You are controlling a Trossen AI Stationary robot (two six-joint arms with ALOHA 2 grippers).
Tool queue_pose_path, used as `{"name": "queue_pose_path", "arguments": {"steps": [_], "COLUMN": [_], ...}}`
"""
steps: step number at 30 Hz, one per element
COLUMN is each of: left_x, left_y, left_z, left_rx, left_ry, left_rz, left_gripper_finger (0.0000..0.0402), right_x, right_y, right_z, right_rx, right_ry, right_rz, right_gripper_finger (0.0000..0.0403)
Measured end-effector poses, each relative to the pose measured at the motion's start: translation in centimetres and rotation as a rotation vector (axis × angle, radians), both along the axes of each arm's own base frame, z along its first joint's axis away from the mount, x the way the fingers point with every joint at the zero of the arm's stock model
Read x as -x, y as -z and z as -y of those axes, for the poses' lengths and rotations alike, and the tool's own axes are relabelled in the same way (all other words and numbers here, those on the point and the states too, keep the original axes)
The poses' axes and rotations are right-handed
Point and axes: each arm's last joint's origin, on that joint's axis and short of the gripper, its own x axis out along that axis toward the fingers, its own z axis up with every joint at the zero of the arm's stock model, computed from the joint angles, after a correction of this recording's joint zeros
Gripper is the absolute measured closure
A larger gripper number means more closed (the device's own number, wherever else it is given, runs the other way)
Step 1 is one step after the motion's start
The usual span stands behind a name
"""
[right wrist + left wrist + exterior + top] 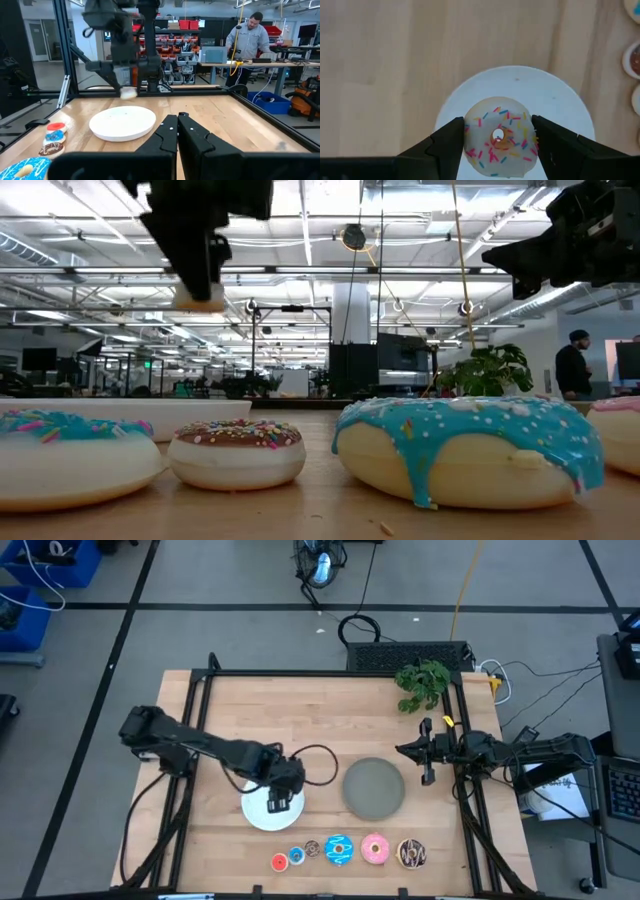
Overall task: Pick & Place donuts
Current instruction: Put the small white donut on the white plate
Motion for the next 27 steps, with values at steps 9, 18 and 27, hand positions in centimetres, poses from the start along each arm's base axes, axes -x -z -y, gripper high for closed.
{"name": "queue_pose_path", "arguments": {"steps": [9, 18, 27], "left_x": [-0.5, -0.3, 0.5], "left_y": [5.2, 8.1, 10.1], "left_z": [-1.2, -1.4, -1.5], "left_rx": [-0.008, 0.022, 0.029], "left_ry": [0.048, 0.02, 0.007], "left_rz": [-0.087, -0.087, -0.058], "left_gripper_finger": [0.0174, 0.0174, 0.0174], "right_x": [0.0, 0.0, 0.0], "right_y": [0.0, -0.1, -0.1], "right_z": [0.0, 0.0, 0.0], "right_rx": [0.019, 0.016, 0.015], "right_ry": [0.001, 0.001, 0.001], "right_rz": [0.004, 0.008, 0.008], "right_gripper_finger": [0.0403, 0.0403, 0.0403]}}
